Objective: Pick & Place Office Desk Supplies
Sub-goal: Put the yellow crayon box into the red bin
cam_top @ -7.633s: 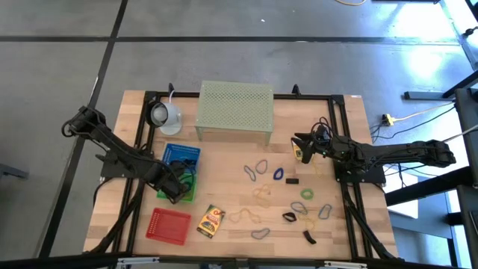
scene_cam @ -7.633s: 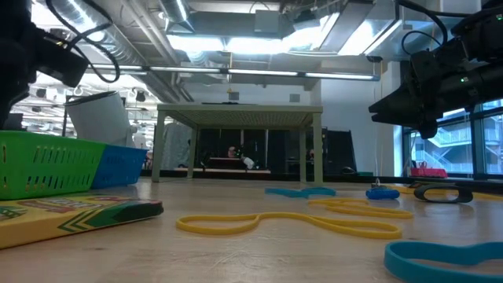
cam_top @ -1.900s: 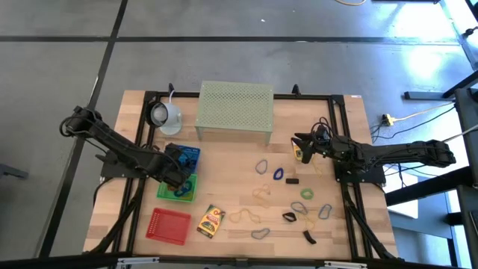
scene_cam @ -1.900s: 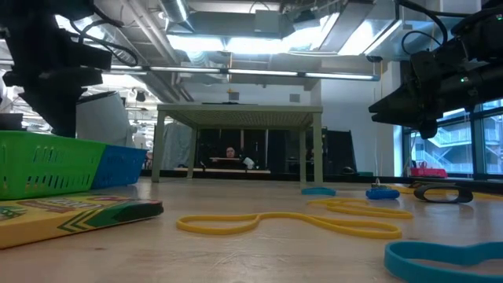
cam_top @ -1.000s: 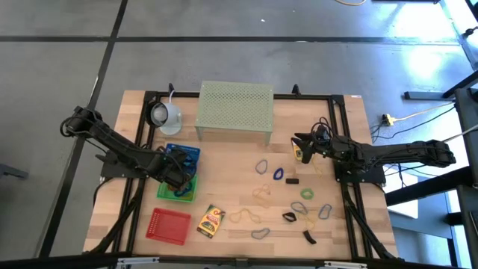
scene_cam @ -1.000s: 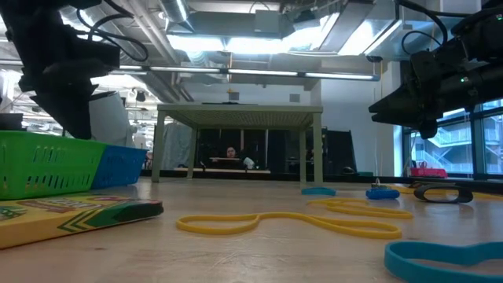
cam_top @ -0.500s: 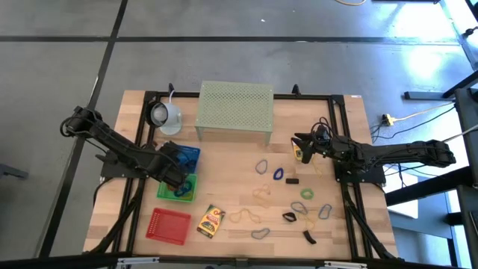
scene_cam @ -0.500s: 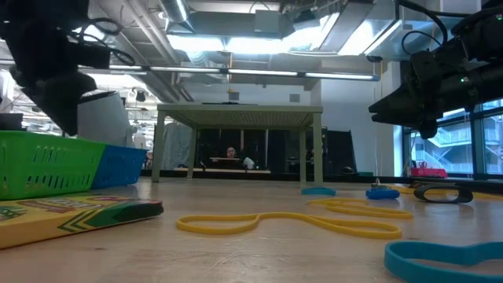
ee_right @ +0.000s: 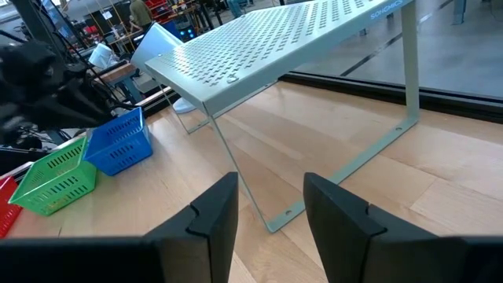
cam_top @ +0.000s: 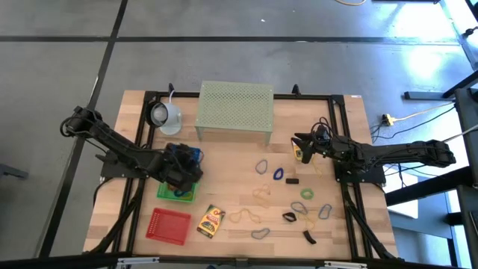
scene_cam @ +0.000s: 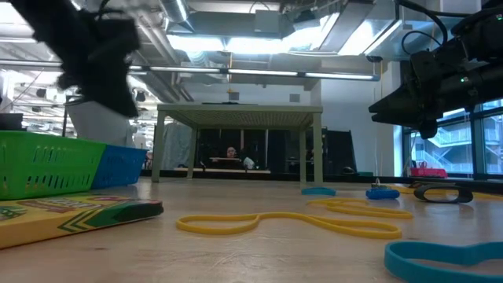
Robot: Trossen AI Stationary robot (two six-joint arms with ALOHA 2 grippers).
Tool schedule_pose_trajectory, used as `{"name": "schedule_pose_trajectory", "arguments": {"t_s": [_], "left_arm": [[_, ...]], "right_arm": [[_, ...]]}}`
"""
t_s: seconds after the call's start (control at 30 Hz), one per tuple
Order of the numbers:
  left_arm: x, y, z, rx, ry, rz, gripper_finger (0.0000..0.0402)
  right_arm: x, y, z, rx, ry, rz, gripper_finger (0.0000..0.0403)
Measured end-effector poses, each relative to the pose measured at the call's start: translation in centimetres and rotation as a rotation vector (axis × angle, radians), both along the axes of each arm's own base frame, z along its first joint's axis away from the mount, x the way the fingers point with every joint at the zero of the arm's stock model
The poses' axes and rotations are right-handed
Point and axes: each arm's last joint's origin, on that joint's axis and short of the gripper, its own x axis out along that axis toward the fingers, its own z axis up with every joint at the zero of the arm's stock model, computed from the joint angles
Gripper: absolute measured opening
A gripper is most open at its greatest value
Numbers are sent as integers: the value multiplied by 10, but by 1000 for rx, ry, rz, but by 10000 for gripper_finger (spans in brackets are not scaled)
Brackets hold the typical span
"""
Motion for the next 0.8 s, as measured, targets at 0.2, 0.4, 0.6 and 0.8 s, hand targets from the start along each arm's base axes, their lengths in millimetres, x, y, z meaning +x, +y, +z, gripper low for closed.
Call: {"name": "schedule_pose_trajectory", "arguments": {"t_s": [0.2,0.4,0.6,0.8], "left_arm": [[26,-11,17,85,-166,-205,104],[39,-17,31,142,-276,-306,118],[42,-20,33,131,-301,-343,144],[61,-28,21,183,-319,-387,170]], "right_arm": [[-1,-2,0,-25,7,-57,146],[-2,-4,2,-48,-1,-134,146],[-2,-4,4,-50,-30,-150,146],[-1,-4,10,-49,-97,-153,146]]}}
